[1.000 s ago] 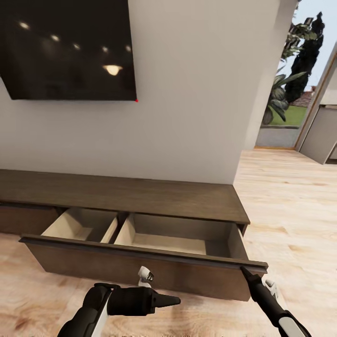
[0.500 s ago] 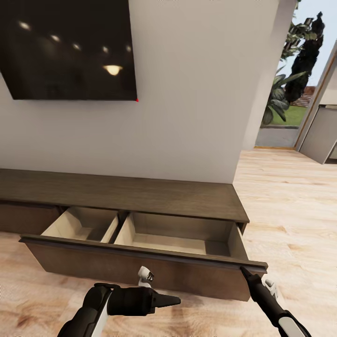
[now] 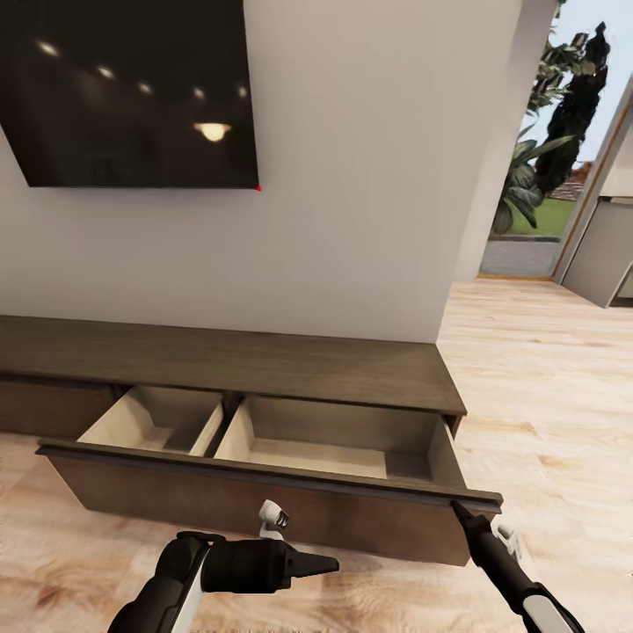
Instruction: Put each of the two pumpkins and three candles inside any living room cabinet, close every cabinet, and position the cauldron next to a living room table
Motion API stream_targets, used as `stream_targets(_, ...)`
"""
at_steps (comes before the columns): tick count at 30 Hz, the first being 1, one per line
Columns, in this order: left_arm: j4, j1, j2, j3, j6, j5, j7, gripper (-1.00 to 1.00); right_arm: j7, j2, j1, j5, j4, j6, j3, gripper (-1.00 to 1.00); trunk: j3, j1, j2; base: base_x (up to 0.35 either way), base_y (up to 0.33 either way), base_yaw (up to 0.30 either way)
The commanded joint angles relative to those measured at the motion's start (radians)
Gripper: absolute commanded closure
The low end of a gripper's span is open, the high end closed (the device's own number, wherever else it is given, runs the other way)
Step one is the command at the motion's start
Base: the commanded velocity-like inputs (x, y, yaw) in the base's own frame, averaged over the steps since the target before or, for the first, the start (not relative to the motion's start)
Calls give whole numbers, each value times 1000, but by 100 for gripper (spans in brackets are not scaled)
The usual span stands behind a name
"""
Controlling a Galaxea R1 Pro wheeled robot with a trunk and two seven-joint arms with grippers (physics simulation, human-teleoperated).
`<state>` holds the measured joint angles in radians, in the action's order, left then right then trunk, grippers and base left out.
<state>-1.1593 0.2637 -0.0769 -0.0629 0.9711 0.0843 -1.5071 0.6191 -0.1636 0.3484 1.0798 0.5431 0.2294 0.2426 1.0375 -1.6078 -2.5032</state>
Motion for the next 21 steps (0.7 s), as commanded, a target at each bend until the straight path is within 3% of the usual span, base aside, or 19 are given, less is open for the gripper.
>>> stream_targets(1, 0, 0, 0, 0, 11, 2, -2, -100, 10, -1, 1, 31, 1, 14, 36, 100, 1, 1, 0, -152, 0, 0)
stream_targets(21, 0, 0, 0, 0, 11, 2, -1, -100, 10, -1, 1, 31, 1, 15, 36, 100, 1, 1, 0, -50, 0, 0)
